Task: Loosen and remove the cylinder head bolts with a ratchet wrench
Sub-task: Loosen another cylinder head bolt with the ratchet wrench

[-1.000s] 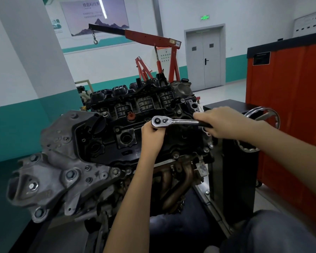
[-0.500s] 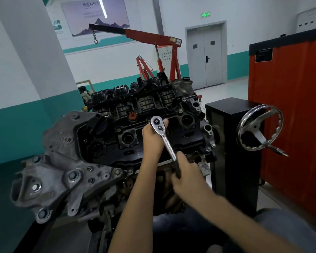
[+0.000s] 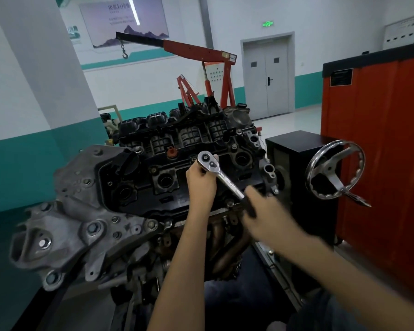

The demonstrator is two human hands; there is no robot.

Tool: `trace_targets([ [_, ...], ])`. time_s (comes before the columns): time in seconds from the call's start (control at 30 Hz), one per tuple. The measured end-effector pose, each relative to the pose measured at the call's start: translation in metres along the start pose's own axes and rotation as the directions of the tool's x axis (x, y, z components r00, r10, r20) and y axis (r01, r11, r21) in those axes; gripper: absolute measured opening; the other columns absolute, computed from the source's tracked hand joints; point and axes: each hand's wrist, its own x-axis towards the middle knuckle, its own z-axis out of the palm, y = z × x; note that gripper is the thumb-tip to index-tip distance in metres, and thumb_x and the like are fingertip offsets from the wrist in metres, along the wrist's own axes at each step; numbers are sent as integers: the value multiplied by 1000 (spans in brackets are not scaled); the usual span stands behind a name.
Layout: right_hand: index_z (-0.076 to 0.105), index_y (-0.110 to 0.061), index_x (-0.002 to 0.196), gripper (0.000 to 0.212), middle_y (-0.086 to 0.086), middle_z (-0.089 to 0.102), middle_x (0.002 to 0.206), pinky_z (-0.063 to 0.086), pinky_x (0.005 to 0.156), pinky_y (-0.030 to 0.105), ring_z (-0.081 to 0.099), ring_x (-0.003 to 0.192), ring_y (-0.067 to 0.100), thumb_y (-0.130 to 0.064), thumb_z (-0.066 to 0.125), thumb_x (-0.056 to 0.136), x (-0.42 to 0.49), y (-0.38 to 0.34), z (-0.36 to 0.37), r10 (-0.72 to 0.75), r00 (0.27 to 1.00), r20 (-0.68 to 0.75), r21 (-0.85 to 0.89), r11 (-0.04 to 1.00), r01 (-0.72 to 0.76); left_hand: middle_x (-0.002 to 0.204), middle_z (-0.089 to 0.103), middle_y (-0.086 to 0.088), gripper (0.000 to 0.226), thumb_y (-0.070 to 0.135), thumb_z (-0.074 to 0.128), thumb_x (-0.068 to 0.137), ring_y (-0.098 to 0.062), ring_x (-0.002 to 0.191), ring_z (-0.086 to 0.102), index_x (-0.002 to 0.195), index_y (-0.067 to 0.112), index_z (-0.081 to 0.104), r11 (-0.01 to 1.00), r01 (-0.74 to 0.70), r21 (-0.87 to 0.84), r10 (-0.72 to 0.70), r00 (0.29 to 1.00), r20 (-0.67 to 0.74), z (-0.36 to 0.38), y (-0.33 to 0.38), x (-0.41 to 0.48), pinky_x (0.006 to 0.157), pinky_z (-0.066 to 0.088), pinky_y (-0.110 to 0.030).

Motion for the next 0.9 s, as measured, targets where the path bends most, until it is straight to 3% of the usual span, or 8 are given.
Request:
trace_targets([
  [0.1,32,-26,88,30,-7,44,61,29,43,14,47,49,6,-8,55,82,-16,-37,50,98,994,-40,302,950,-81,53,38,14,42,17,64,93,-3,57,33,59,17,40,997,62,-43,-63,997,-40,5,0,3,57,29,-21],
  [0.2,37,-22,94,26,-6,43,63,31,42,14,46,48,5,-6,53,82,-12,-40,52,81,997,-18,334,940,-70,64,50,8,32,16,63,93,-5,65,44,65,13,49,995,86,-54,-86,996,2,0,0,4,66,36,-18],
  [0.37,43,-28,102,28,0,51,70,44,49,28,57,59,19,-11,55,84,22,20,-29,-82,980,179,-38,995,90,58,49,2,34,10,57,91,-18,66,41,57,14,56,996,66,61,-73,989,125,-8,4,7,65,35,-34],
  [0.47,42,-23,110,25,-5,50,75,35,54,21,59,69,17,-17,54,89,71,34,-77,-260,931,256,-482,800,356,71,52,-11,26,9,54,89,-17,70,43,68,16,67,997,28,78,-41,985,170,-12,8,7,64,36,-32],
  [0.6,40,-22,112,26,-1,56,83,33,57,23,58,72,19,-19,53,89,83,31,-81,-323,920,223,-590,706,391,71,53,-8,35,12,56,92,-16,69,45,66,32,69,999,12,50,-19,988,152,-14,8,3,65,38,-28],
  [0.67,38,-23,106,24,-1,55,81,31,54,24,59,73,22,-18,54,88,54,29,-58,-253,958,136,-512,810,287,63,55,6,40,10,56,94,-9,65,47,60,32,64,1000,19,23,-21,996,89,-8,3,1,63,38,-22],
  [0.77,36,-23,96,26,-4,49,70,32,50,21,56,63,21,-14,56,84,3,6,-4,-56,998,17,-76,995,57,55,43,13,44,15,61,95,-7,59,38,54,25,47,999,29,-15,-29,999,23,0,-1,1,60,33,-25],
  [0.9,31,-28,95,30,-8,46,66,34,48,13,46,57,4,-10,52,85,-18,-48,59,111,992,-54,319,944,-88,55,30,13,46,17,62,94,-7,58,27,61,20,30,1000,3,-24,-3,1000,-7,3,-3,2,57,27,-25],
])
